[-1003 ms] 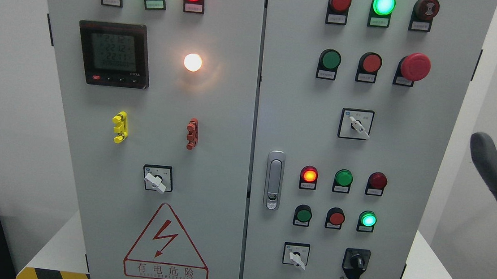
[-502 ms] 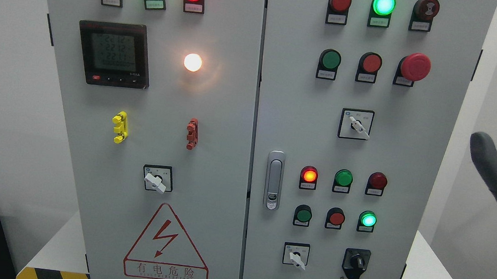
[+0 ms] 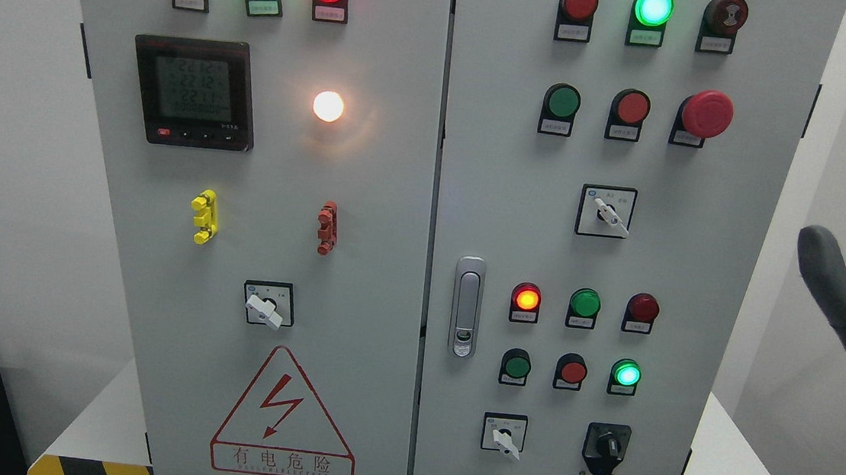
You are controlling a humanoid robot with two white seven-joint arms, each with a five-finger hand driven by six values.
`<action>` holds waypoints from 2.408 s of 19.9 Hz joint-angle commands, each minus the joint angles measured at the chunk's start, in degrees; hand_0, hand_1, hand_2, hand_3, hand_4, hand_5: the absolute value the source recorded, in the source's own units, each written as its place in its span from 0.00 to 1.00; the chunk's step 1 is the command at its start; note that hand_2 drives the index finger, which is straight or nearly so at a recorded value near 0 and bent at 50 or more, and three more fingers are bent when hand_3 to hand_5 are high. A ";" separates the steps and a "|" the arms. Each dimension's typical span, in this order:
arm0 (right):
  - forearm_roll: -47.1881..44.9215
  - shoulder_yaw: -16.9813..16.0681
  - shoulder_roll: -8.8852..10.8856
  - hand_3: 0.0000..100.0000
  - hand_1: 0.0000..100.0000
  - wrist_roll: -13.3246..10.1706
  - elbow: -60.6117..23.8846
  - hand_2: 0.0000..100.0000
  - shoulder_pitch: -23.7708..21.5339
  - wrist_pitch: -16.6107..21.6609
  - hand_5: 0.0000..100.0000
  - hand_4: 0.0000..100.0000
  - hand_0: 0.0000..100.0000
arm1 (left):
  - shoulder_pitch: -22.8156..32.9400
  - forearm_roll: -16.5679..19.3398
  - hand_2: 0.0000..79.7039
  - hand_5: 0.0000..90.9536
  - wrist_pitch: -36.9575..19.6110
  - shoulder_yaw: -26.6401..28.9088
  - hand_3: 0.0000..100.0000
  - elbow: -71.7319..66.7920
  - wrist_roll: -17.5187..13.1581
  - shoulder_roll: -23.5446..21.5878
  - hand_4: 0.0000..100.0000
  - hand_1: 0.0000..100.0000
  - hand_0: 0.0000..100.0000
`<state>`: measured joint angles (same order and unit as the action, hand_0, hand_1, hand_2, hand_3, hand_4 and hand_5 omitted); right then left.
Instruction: Rotate and turn off gray switch
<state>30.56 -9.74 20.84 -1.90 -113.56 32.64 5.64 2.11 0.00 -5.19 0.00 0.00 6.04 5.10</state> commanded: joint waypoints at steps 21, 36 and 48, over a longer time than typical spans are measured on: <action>8.02 3.41 -10.81 0.48 0.27 -1.08 -1.76 0.27 -4.96 -0.01 0.25 0.33 0.25 | 0.00 0.44 0.00 0.00 0.00 1.85 0.00 -1.32 0.20 0.00 0.00 0.39 0.12; 19.71 5.78 -20.93 0.73 0.21 -1.17 4.66 0.62 -3.12 -5.01 0.63 0.56 0.15 | 0.00 0.44 0.00 0.00 -0.09 1.85 0.00 -1.32 0.20 0.00 0.00 0.39 0.12; 25.68 9.12 -21.90 0.74 0.27 -1.08 8.26 0.61 0.58 -11.44 0.64 0.57 0.04 | 0.00 0.44 0.00 0.00 0.00 1.85 0.00 -1.32 0.20 0.00 0.00 0.39 0.12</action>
<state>53.21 -2.46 1.91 -3.10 -108.59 31.72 -5.04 2.13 0.00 -5.21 0.00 0.00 6.28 5.10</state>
